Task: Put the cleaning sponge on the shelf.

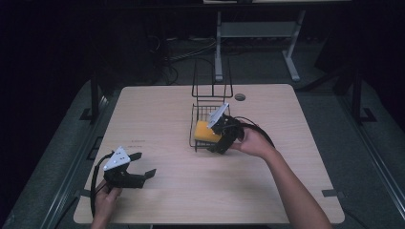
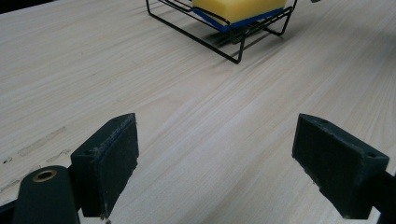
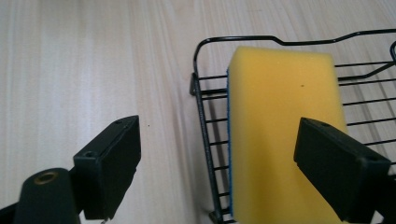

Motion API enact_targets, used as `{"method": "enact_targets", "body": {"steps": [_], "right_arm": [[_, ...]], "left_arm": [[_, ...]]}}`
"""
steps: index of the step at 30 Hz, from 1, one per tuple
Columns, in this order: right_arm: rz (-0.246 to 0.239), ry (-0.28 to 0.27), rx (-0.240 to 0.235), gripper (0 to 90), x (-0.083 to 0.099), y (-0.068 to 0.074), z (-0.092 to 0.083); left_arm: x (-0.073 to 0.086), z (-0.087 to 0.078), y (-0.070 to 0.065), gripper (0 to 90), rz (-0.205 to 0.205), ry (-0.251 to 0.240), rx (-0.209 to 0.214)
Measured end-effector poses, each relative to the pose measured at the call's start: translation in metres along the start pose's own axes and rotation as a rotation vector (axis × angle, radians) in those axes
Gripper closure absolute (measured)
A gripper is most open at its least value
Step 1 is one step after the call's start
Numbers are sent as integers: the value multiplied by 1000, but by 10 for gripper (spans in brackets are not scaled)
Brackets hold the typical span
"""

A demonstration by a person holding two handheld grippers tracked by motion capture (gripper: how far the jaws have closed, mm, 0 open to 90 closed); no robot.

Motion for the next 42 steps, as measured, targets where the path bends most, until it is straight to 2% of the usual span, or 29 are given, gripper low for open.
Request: {"method": "enact_targets", "body": {"steps": [12,15,22,42], "right_arm": [[6,-26,-14,146,13,29,-19],[13,-34,-13,146,17,31,-21],[35,-41,-26,145,28,38,-23],[88,-28,-18,145,59,51,-32]], "left_arm": [[1,0,-1,141,4,3,1],[0,-1,-2,141,-1,-8,4],[1,-1,-3,141,3,3,5],[1,-1,-3,141,-1,1,7]]}}
Point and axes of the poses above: each handheld gripper's, and its own axes: z roughly forward along the jaws, x roughly out of its underside, y roughly to its left, the point moved 7 cm from there along z, roughly forward along the jaws, and after that the axes turned 5 degrees about -z, right-handed, at the moved point
